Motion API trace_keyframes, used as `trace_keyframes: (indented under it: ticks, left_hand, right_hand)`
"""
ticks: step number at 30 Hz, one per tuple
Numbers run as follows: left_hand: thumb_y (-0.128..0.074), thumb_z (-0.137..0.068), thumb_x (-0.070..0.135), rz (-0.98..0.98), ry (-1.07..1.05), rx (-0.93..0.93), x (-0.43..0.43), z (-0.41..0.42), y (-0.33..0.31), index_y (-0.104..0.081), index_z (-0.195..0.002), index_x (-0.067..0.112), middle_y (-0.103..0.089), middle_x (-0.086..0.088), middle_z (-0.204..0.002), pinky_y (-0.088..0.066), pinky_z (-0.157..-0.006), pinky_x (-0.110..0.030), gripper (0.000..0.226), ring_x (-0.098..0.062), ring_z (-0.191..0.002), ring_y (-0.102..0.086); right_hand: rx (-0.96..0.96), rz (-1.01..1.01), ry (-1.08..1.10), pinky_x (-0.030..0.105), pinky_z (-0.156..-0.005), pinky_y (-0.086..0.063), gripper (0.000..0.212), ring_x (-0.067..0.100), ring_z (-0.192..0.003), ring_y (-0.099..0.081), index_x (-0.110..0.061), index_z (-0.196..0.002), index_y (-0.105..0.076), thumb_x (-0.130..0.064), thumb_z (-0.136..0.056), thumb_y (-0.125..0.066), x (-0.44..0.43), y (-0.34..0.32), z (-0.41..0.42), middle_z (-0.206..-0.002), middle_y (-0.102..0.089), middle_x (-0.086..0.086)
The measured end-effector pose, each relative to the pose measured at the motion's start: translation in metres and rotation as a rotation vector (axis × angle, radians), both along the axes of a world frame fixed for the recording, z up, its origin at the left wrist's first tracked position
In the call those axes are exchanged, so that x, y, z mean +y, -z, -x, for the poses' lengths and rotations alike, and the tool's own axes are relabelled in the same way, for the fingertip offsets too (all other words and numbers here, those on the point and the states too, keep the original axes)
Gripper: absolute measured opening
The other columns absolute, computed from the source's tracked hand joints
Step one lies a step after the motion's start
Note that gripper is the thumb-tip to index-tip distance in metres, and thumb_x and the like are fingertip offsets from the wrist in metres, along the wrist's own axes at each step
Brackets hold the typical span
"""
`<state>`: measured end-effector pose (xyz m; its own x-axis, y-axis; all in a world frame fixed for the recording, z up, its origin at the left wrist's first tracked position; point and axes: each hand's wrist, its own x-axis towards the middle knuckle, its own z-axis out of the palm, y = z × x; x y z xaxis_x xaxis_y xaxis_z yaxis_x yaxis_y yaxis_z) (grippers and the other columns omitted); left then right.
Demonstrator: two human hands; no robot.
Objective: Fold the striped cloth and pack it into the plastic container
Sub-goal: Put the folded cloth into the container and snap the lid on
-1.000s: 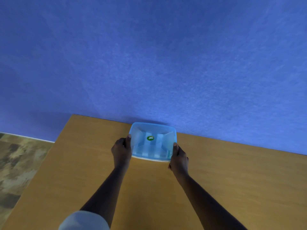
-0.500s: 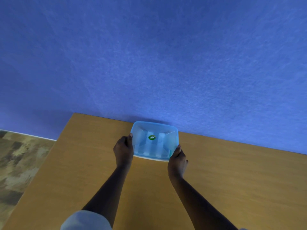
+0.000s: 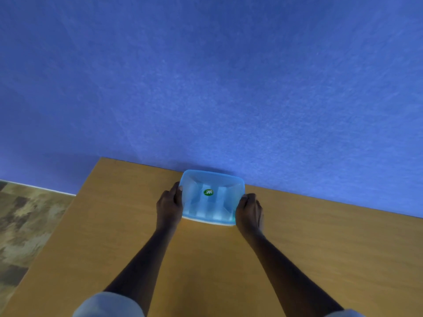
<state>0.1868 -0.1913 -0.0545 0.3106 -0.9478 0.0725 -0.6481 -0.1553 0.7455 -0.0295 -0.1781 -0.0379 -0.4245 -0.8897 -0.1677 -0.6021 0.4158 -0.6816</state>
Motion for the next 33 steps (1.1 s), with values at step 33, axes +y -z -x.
trace_keyframes:
  ticks: [33]
  left_hand:
    - [-0.039, -0.096, 0.013, -0.308, 0.168, -0.355, -0.017, 0.002, -0.017, -0.013, -0.155, 0.046, -0.046, 0.0, -0.118, -0.049, -0.074, -0.041, 0.072, -0.029, -0.097, -0.062]
  right_hand:
    - [-0.396, -0.106, 0.149, 0.033, -0.078, -0.041, 0.023, 0.03, -0.095, -0.055, -0.031, -0.102, -0.052, -0.053, -0.099, -0.046, -0.049, -0.01, 0.003, -0.08, -0.056, -0.004]
